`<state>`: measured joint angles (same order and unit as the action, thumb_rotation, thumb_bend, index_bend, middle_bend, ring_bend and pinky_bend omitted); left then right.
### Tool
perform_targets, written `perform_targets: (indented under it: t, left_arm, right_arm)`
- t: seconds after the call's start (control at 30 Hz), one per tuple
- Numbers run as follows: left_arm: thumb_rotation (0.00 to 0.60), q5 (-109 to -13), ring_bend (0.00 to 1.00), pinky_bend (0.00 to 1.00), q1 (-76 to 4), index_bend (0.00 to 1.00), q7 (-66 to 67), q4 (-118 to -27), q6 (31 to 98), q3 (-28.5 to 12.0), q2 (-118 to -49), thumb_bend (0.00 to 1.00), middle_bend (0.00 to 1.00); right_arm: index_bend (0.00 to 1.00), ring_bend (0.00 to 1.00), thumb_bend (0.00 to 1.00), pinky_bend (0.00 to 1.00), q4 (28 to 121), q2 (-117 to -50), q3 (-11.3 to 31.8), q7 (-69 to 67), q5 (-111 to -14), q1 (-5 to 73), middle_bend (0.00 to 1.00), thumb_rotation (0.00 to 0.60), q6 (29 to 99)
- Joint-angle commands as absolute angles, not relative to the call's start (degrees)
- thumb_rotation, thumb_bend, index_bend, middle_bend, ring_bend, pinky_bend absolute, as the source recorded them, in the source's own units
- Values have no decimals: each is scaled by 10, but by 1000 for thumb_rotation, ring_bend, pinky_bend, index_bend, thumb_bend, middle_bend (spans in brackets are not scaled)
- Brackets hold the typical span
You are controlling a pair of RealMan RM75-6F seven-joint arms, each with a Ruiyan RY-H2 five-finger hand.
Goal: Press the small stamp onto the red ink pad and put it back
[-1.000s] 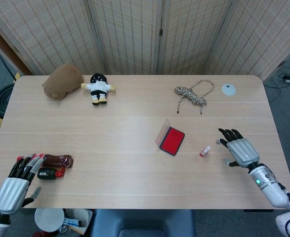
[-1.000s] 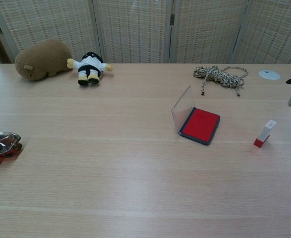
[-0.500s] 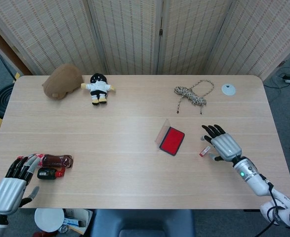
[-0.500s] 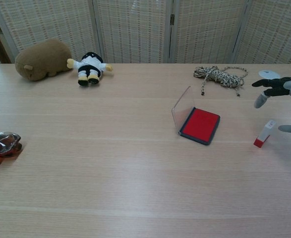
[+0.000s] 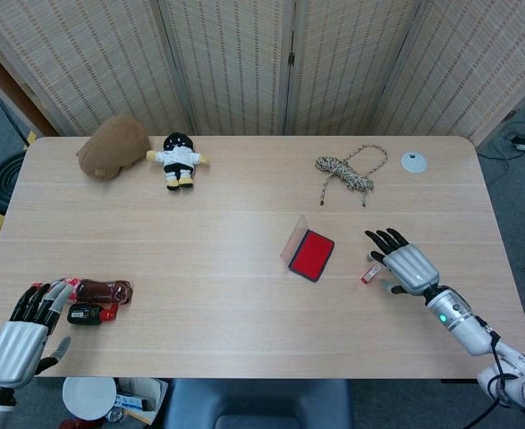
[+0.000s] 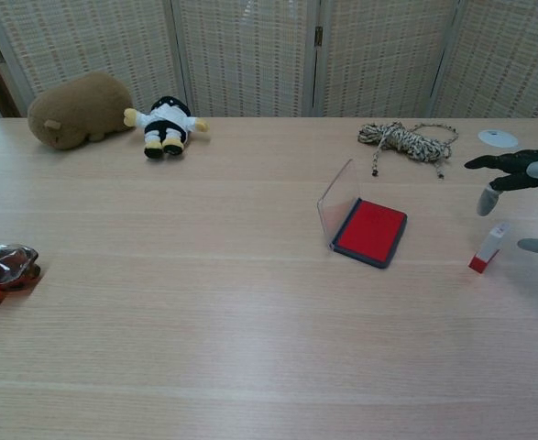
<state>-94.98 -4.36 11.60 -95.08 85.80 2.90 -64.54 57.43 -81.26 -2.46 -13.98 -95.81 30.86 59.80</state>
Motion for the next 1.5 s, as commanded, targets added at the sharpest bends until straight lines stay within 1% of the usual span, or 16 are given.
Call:
perform_targets:
  t: [0.03, 0.3, 0.5, 0.67, 0.97, 1.07, 1.23, 1.5]
  left_arm:
    - [600, -949, 0, 57, -44, 0, 118, -951, 857, 29, -646, 337, 0]
    - [600, -946, 0, 58, -45, 0, 119, -951, 854, 27, -647, 337, 0]
    - [600, -946, 0, 57, -44, 0, 112, -951, 856, 27, -644, 337, 0]
    - [600, -951, 0, 58, -44, 0, 108, -950, 859, 29, -644, 337, 0]
    - [600, -953, 0, 58, -43, 0, 101, -949, 863, 28, -642, 337, 0]
    - [600, -956, 0, 57, -43, 0, 99, -948, 864, 29, -642, 337, 0]
    - [600, -959, 0, 57, -43, 0, 92, -944, 867, 29, -642, 337, 0]
    - [600, -963, 0, 57, -43, 0, 90, -944, 869, 30, -643, 337, 0]
  right_arm:
    - [323, 0, 313, 0, 559, -820, -31, -149, -958, 308, 0, 600, 597]
    - [337, 0, 333, 0, 511, -854, -39, -168, -961, 315, 0, 600, 597]
    - [401, 0, 349, 0, 487, -874, -37, -173, -964, 319, 0, 600, 614]
    - [524, 0, 351, 0, 474, -886, -38, -164, -962, 319, 11, 600, 619]
    - [675, 0, 377, 0, 467, -897, -36, -146, -951, 317, 45, 600, 620]
    - [773, 0, 383, 0, 467, -899, -35, -149, -950, 317, 72, 600, 621]
    - [816, 0, 384, 0, 492, -887, -25, -163, -941, 324, 76, 600, 622]
    - [837, 3, 386, 0, 589, -839, 5, -142, -923, 345, 84, 600, 620]
